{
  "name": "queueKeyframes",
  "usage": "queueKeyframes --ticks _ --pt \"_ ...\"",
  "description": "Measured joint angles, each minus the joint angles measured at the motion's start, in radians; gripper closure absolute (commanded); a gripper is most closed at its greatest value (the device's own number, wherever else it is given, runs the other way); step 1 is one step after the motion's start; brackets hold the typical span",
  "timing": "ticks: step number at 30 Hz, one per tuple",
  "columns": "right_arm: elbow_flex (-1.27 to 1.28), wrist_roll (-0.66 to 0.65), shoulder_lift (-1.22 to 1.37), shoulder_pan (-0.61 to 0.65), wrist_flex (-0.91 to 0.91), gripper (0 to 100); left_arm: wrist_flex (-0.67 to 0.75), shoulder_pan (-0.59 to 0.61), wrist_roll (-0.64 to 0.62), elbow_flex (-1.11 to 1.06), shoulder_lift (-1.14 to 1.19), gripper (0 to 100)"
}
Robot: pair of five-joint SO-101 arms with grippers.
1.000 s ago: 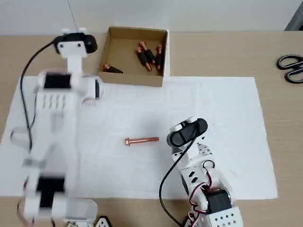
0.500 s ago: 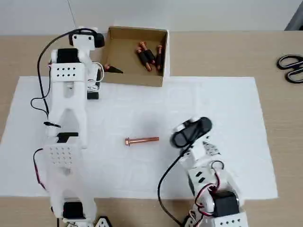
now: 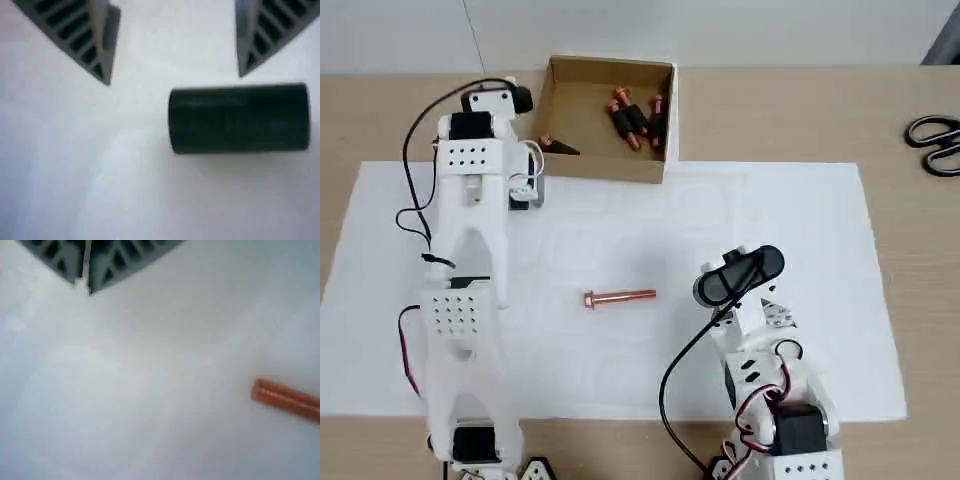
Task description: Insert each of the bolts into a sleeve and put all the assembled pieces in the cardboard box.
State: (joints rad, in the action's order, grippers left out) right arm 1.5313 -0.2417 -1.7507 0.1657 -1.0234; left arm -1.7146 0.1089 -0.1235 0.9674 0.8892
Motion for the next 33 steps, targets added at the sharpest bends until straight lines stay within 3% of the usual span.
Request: queueKeyframes --ticks 13,33 --pt "0.0 0.0 0.0 -0.003 0.0 99.1 0.164 0.002 0.0 -0.055 0.0 85" --pt "0.052 0.0 0.0 -0.003 0.002 99.2 0.186 0.0 -0.071 -0.141 -0.005 85"
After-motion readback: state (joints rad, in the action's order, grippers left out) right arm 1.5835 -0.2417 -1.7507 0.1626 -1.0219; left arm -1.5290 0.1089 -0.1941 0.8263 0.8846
